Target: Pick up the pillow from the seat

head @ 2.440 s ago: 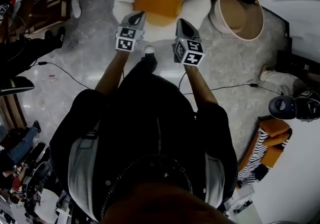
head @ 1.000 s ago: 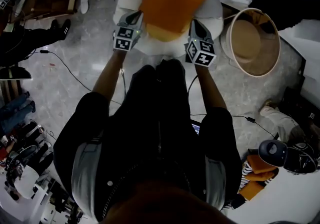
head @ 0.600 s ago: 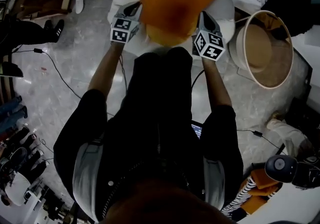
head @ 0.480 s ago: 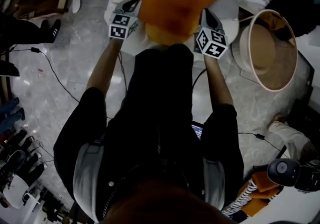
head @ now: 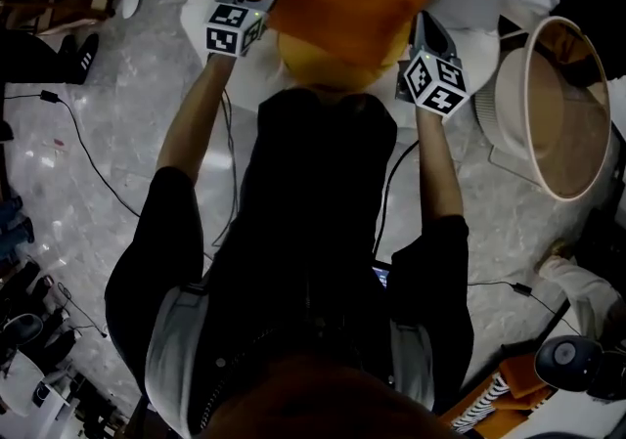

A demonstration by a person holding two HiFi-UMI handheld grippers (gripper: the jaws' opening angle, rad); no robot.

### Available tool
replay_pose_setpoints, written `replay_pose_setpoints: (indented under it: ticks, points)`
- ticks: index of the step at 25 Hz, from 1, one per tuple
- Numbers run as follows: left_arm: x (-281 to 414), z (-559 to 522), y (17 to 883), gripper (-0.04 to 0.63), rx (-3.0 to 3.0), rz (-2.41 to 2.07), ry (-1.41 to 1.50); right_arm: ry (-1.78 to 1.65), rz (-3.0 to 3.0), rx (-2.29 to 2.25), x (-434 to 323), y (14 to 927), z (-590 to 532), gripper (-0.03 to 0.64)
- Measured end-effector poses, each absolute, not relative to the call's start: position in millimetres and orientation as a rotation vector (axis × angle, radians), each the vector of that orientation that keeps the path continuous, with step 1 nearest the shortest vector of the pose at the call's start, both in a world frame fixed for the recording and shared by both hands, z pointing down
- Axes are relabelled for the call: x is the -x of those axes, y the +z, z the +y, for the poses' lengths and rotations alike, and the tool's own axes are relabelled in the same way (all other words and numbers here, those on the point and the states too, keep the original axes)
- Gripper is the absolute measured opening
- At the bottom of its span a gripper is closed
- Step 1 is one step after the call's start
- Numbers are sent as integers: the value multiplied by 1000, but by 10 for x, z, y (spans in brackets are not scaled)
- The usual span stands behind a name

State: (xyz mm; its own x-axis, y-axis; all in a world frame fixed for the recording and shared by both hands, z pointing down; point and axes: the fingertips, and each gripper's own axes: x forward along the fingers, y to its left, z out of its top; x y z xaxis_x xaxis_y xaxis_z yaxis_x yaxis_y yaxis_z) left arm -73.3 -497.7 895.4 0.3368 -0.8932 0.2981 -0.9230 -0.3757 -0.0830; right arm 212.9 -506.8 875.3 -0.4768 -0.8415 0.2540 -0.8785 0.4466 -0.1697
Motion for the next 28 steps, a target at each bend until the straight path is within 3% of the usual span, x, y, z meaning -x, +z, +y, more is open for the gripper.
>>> replay_pose_setpoints:
  ticks: [4,9,11,14,20,28]
  points:
    - [748,-5114,9080,228,-2575,-1659,437,420,-2597,-1512,-2095,8897,-5138,61]
    - [834,-5294,9273,349,-2563,-1589,382,481,-2618,-1405,-1891,9181,-5250,289]
    - [852,-5370,9329,393,-2534,-1569,390,514,-2620,-1394,-1860,9292,-5337,416]
    - [791,-5466,9464,457,-2512,-1482,391,602,-2625,-1371,-1890,9468,-5459,498]
    - [714,-5648,9584,479,-2533,-1298,389,758,-2619,-1359,-1956,9705,-5805,540]
    - [648,-5815,9711,485,-2581,-1114,423,799,-2646,-1196,-1836,9849,-6011,545]
